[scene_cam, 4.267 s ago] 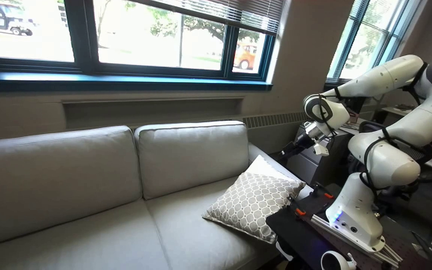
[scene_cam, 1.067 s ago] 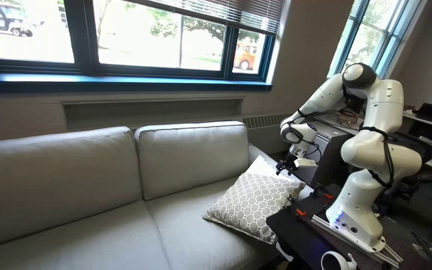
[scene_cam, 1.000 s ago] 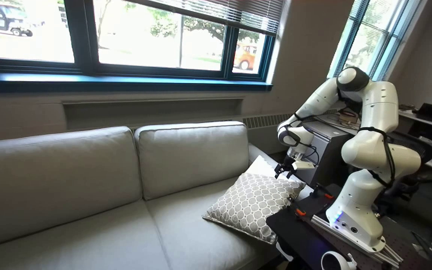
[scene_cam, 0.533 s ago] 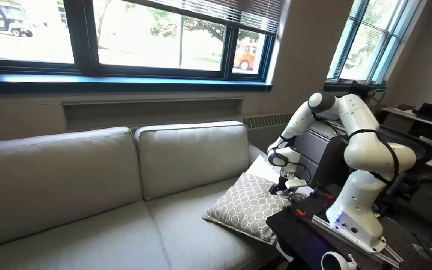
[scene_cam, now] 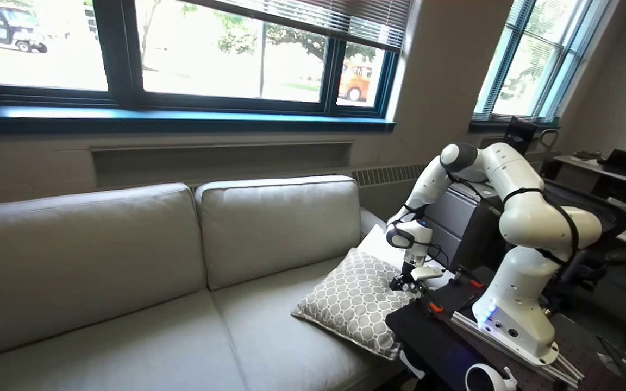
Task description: Move the pillow in the middle of the couch to the right side
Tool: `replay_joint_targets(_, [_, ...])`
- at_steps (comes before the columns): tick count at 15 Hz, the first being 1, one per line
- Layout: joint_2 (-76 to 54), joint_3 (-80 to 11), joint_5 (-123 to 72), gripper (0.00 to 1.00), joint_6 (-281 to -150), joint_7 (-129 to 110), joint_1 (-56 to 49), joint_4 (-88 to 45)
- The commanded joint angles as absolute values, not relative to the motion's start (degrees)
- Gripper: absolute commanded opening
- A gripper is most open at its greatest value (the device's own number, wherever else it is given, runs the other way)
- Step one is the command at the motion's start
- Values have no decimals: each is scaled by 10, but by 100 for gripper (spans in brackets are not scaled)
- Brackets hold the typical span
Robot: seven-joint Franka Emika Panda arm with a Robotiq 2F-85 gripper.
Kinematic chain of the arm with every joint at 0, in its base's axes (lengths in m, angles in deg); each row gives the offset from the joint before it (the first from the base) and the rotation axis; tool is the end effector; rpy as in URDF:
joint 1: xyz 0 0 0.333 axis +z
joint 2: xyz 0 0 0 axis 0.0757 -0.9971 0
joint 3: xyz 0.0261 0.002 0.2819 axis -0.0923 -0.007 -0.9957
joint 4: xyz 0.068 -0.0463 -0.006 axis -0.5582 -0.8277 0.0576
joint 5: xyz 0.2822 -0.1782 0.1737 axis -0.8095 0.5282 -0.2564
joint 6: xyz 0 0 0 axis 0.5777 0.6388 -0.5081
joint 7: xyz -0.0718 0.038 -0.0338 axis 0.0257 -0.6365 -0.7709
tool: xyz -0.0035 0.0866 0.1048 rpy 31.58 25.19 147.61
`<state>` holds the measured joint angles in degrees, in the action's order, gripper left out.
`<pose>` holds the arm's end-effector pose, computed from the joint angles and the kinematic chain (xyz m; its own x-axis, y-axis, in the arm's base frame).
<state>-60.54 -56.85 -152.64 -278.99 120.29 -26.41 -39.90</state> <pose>0.3336 -0.0631 -0.0994 0.9687 -0.2265 -0.1012 -0.2307 -0.9725 -0.0320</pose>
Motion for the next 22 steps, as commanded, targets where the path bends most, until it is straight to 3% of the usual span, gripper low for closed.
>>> replay_joint_targets(1, [-567, -614, -1542, 17, -2792, 1225, -296, -415])
replay_joint_targets(5, [-464, -656, -1551, 0, -2777, 1209, -298, -486])
replay_joint_targets(7, [-405, -668, -1558, 6, -2772, 1199, -276, -515])
replay_joint_targets(8, [-379, -676, -1560, 3, -2772, 1197, -266, -525])
replay_joint_targets(13, [-278, -704, -1576, 7, -2792, 1189, -216, -536])
replay_joint_targets(18, [-196, -616, -1556, 5, -2793, 1165, -130, -536])
replay_joint_targets(22, [-151, -454, -1500, 5, -2791, 1126, -4, -528])
